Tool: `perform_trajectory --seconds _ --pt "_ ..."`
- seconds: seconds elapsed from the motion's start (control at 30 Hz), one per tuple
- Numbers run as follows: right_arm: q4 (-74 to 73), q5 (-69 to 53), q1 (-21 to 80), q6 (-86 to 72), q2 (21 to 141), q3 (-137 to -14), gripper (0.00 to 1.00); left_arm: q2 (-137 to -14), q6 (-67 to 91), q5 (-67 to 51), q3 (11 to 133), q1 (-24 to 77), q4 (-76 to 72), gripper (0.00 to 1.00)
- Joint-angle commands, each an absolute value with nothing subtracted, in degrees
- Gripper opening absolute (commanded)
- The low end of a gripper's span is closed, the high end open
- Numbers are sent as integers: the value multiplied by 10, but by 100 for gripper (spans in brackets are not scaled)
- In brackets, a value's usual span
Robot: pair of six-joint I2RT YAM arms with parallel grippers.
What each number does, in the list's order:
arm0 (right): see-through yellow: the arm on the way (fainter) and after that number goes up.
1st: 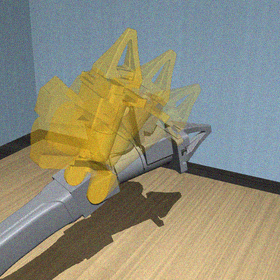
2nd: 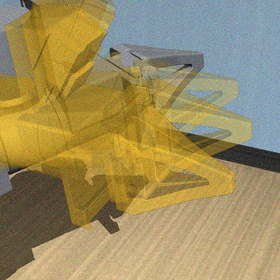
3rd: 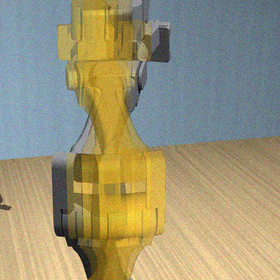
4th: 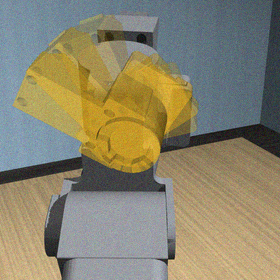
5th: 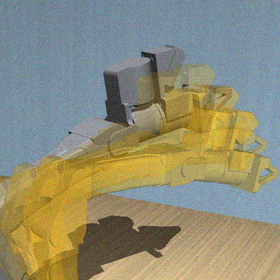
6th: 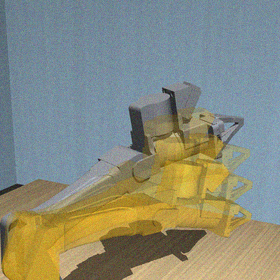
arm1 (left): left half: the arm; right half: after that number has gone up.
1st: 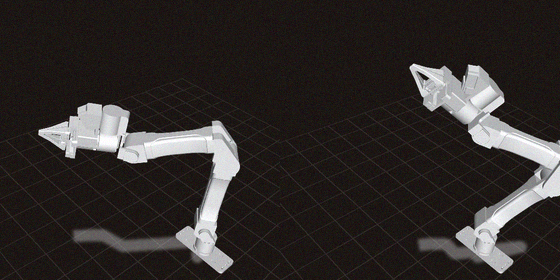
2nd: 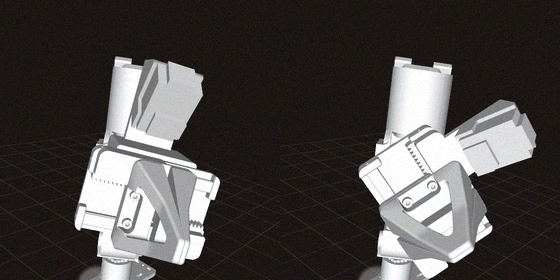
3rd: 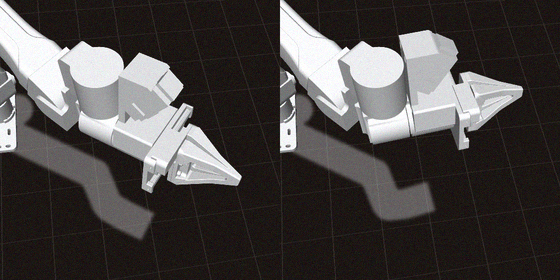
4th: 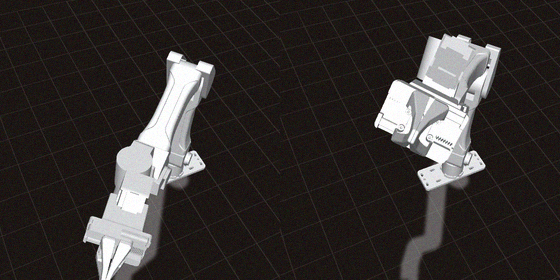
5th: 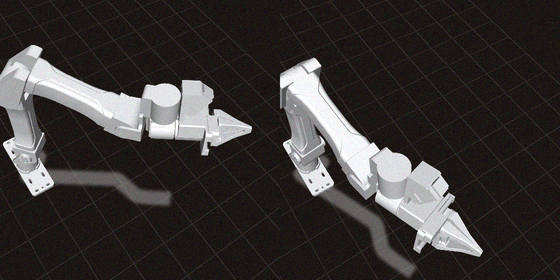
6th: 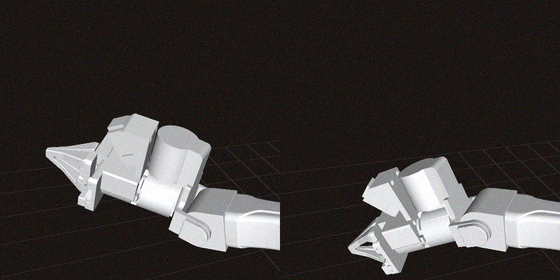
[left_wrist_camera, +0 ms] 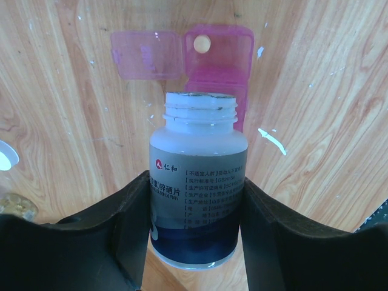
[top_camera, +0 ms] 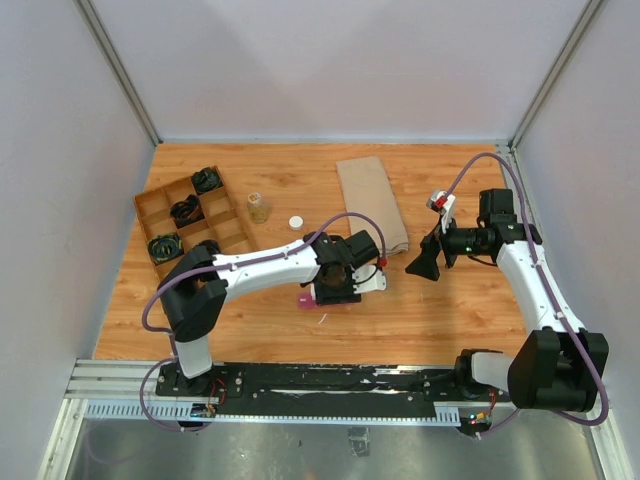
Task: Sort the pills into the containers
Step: Pour the pill into the pill container.
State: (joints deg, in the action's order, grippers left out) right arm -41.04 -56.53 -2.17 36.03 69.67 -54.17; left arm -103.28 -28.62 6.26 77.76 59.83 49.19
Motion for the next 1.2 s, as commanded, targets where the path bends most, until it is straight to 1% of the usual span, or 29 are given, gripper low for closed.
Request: perform_trajectory --seconds 0.0,0.1,0.2,0.3,0.4,0.47,0.5,0.6,0.7,0.8,0.9,1.03,1.1,1.17 --pt "-422 -576 -31 364 696 -558 99 -1039 -275 73 797 600 522 0" --pt "-421 -575 -32 362 695 -560 98 -998 -292 59 754 585 465 0" --pt "-416 -575 -33 360 694 -557 98 -1022 -279 64 791 621 505 0" --pt "-425 -575 -33 363 698 -562 99 -1022 -286 67 765 593 483 0" --pt "-416 -575 -35 360 692 -557 98 -1027 -282 67 773 609 495 0" --pt "-418 -576 -35 359 695 -559 99 -1022 -290 72 754 594 472 0" --pt "-422 -576 -35 362 696 -560 99 -1031 -281 81 765 590 492 0" --pt "-419 -574 -35 361 696 -559 98 -1023 -286 70 782 620 487 0" --pt "-420 -575 -35 361 694 -559 99 -1030 -285 76 773 598 498 0" --pt "-416 -575 -35 359 694 -558 99 -1020 -288 64 777 620 484 0" --pt "-418 -575 -36 360 694 -559 98 -1023 -285 70 772 608 489 0" --pt "-419 -574 -36 360 693 -559 99 -1016 -279 70 780 619 488 0" --pt "-419 -576 -36 360 693 -559 98 -1013 -288 68 763 616 471 0" --pt "-420 -574 -36 360 693 -559 99 -1035 -279 86 775 607 501 0"
